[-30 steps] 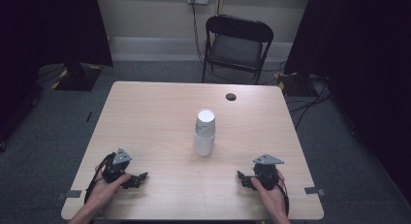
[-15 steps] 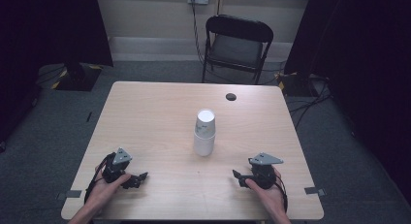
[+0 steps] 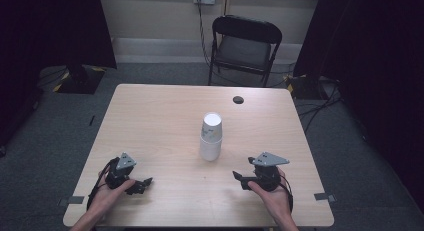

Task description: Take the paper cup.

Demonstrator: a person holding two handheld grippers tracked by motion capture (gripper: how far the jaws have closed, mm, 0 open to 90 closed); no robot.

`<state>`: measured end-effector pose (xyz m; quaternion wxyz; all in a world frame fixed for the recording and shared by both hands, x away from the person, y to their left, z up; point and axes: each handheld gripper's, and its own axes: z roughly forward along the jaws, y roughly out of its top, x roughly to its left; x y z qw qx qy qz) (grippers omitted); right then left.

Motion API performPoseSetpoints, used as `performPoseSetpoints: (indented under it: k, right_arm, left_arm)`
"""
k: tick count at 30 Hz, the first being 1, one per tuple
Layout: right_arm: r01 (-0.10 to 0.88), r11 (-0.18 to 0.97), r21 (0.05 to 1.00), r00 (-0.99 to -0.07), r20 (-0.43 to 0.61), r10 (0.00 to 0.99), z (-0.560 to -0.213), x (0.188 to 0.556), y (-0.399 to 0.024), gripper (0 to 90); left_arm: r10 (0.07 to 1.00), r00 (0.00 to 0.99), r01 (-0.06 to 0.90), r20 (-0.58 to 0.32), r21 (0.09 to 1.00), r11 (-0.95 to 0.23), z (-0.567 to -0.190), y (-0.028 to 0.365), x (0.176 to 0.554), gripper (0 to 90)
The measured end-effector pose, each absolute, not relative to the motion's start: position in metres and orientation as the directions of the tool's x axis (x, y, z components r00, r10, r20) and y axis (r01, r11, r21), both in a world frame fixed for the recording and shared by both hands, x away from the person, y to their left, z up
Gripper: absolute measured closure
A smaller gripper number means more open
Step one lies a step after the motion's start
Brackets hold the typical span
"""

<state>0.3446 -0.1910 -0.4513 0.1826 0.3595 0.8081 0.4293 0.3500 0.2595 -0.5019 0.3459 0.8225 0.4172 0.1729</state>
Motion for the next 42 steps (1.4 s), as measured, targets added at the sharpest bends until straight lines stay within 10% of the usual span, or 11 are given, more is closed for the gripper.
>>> performPoseSetpoints:
  k: [42]
  right_arm:
    - [0.288, 0.299, 0.910, -0.766, 0.031, 0.643, -0.384, 0.414, -0.128, 15.6]
  left_arm:
    - [0.798, 0.602, 0.559, -0.003, 0.716, -0.419, -0.502, 0.260, 0.353, 0.0]
